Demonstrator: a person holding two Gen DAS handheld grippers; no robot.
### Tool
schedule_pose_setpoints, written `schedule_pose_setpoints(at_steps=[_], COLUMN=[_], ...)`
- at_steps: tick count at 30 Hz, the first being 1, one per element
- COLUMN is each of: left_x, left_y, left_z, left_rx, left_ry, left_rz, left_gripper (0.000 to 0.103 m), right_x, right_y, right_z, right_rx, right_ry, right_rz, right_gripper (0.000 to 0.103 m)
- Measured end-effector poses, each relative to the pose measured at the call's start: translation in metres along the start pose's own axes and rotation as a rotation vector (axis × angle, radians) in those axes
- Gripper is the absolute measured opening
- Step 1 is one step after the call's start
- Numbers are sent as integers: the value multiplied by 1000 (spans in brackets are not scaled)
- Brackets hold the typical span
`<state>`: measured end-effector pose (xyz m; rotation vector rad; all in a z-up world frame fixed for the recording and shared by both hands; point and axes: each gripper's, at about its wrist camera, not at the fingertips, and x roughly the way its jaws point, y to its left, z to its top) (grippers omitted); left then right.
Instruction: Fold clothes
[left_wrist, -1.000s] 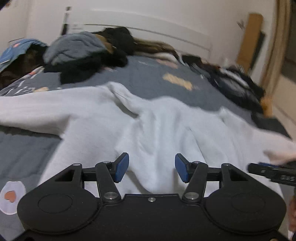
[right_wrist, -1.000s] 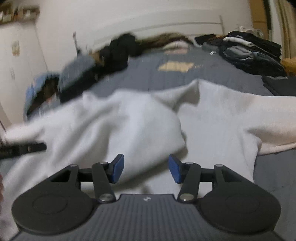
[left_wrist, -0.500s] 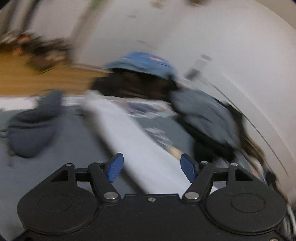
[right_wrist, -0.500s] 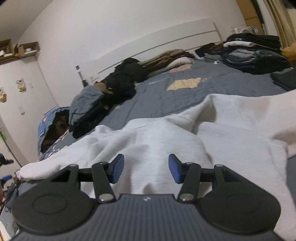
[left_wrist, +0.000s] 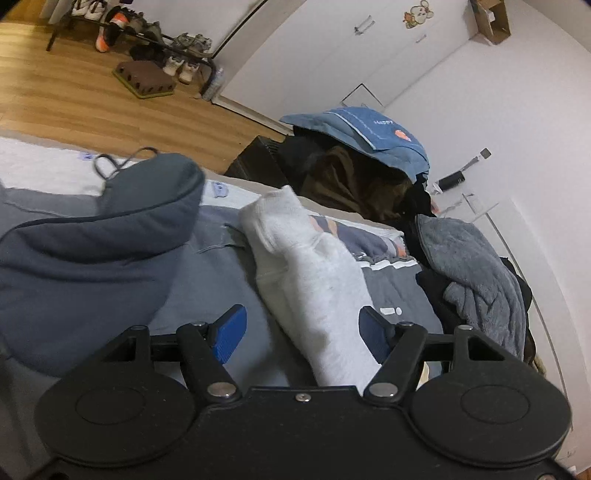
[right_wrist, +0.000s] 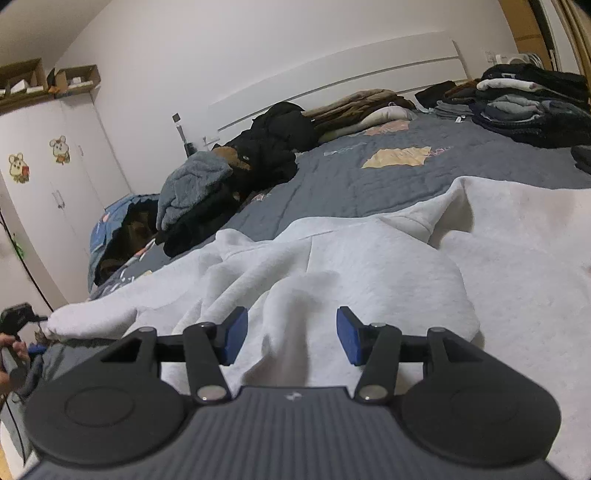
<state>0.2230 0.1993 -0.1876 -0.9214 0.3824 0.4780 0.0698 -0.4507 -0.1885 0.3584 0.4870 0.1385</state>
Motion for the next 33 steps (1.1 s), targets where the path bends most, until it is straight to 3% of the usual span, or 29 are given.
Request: schedule_pose_setpoints(at_steps=[3,8,10,12,13,15,19,24,28,33], left_x=[14,39,45,50,52,49,26,-7,-34,-61], left_y=[-2,4,5,5,3,-6,-41,-88,-115,-141], left_z=[1,2,3,3,3,1,-6,-29,-50,-77], left_rx=[29,6,5,18,35,100,280,468,551,662], left_ry=[-1,27,34,38,39,31,-29,-37,-16,-31], left_rz=[5,26,28,18,13,10,-42,-170,-282,-344], left_gripper=[63,49,48,34,19,10,8,8,8,8], right_x=[2,6,9,11,11,11,6,-4,-12,-22], right_y=[1,2,3,2,3,5,13,21,27,35], right_z=[-1,-3,-3,-4,-4,-4,-1,5,10,15], right_rx=[-3,-14,-11,-7,-9,-14,-27,-27,-28,-33], right_ry=[5,9,14,20,23,29,23,6,-8,-28], right_rz=[5,7,6,8,17,34,86,139,181,238], right_gripper=[52,52,52,52,52,52,52,53,55,55])
